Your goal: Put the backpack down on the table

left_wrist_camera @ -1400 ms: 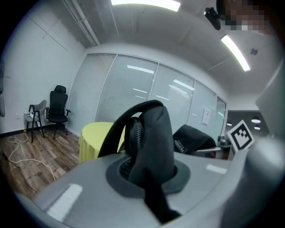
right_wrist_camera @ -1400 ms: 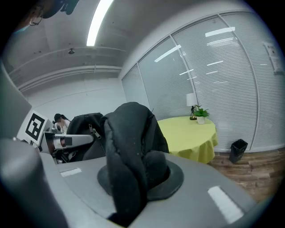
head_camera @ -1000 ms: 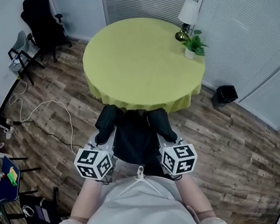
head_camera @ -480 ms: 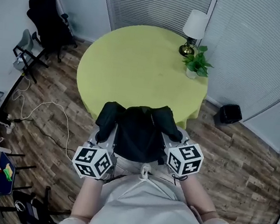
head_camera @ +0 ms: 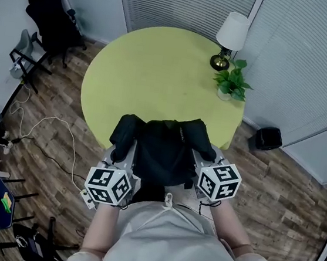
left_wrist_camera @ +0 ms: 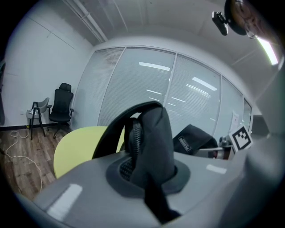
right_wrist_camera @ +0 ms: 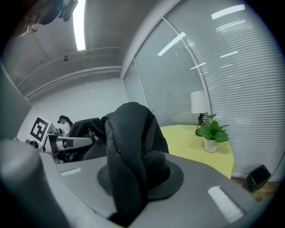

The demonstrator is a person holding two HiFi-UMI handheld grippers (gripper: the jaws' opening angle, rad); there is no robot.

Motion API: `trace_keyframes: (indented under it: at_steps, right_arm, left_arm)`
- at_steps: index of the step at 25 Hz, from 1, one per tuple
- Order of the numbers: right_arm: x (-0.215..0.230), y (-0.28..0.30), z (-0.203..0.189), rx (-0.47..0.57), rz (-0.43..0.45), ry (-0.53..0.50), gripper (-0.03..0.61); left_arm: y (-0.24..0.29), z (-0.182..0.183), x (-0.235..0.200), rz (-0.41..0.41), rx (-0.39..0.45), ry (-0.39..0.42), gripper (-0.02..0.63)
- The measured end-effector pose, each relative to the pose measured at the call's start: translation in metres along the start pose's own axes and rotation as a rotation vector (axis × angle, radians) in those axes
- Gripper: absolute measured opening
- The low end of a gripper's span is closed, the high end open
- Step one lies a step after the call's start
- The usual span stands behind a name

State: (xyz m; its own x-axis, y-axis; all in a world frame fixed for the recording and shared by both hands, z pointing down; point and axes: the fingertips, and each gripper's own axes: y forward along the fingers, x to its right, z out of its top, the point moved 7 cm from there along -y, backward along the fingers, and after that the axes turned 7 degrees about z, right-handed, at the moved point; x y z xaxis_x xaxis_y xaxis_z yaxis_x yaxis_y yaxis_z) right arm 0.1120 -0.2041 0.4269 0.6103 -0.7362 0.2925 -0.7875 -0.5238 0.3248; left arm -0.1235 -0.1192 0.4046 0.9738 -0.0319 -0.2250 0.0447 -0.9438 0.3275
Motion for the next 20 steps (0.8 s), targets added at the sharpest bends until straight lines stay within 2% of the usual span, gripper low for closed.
trace_keyframes:
  at_steps: [11,20]
  right_arm:
    - [0.047,0.098,0.062,0.025,-0.032,-0.015,0.035]
    - [0.072,0.17,0.096,0.03,-0.061,0.0,0.035]
  left_arm:
    - [0.111,0.061,-0.047,-0.031,0.025,0.022,0.026]
    - [0.181,0.095,-0.09,-0.053,0.016,0.029,0.026]
